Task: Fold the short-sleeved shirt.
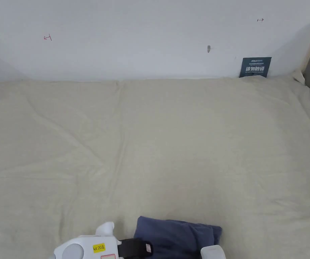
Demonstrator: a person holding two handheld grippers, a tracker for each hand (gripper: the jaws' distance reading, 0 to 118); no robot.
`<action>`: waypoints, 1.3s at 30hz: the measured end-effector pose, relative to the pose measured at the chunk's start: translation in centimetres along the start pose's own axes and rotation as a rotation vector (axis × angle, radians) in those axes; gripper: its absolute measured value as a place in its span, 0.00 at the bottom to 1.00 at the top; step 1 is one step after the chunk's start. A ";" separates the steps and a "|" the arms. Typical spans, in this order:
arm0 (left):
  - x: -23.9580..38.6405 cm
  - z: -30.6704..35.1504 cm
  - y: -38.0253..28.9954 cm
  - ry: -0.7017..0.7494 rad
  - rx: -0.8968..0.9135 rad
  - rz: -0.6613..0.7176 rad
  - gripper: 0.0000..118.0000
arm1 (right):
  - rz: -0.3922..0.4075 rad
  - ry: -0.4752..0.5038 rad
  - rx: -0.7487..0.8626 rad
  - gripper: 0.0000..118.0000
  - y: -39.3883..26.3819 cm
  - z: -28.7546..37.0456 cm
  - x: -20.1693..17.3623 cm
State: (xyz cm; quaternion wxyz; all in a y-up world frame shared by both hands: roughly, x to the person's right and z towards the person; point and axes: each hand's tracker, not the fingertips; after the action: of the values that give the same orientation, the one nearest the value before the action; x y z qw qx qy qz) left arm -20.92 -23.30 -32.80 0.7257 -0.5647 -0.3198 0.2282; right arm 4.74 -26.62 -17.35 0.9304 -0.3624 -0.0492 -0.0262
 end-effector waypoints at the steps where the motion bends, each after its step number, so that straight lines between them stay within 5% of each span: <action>1: 0.0 -0.4 -0.2 -0.015 -0.011 -0.023 0.39 | 0.000 0.003 0.000 0.00 0.0 0.0 0.1; 4: 0.6 -1.2 -0.4 0.025 -0.017 -0.049 0.19 | -0.009 0.011 0.001 0.00 0.0 0.0 0.2; 9: 2.5 0.0 -0.7 0.080 0.021 -0.125 0.14 | -0.070 0.048 -0.008 0.00 1.1 0.8 1.0; 15: 1.8 4.5 1.7 0.096 0.078 -0.147 0.13 | -0.049 0.055 0.124 0.00 4.9 3.4 -0.1; 28: -13.2 27.2 11.7 0.645 0.289 -0.146 0.13 | -0.029 0.090 0.319 0.00 13.4 5.4 -5.9; 34: -19.5 33.9 13.8 0.816 0.316 -0.025 0.13 | -0.032 0.091 0.332 0.00 15.3 3.9 -8.0; 39: -22.7 34.8 14.1 0.782 0.276 0.108 0.19 | -0.028 0.078 0.324 0.00 16.0 3.0 -8.4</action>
State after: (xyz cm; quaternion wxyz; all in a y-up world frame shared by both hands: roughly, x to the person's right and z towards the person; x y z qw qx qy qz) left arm -61.29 -11.93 -45.67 0.8483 -0.5223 0.0436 0.0752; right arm -2.44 -12.69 -26.88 0.9773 -0.2057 -0.0216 -0.0452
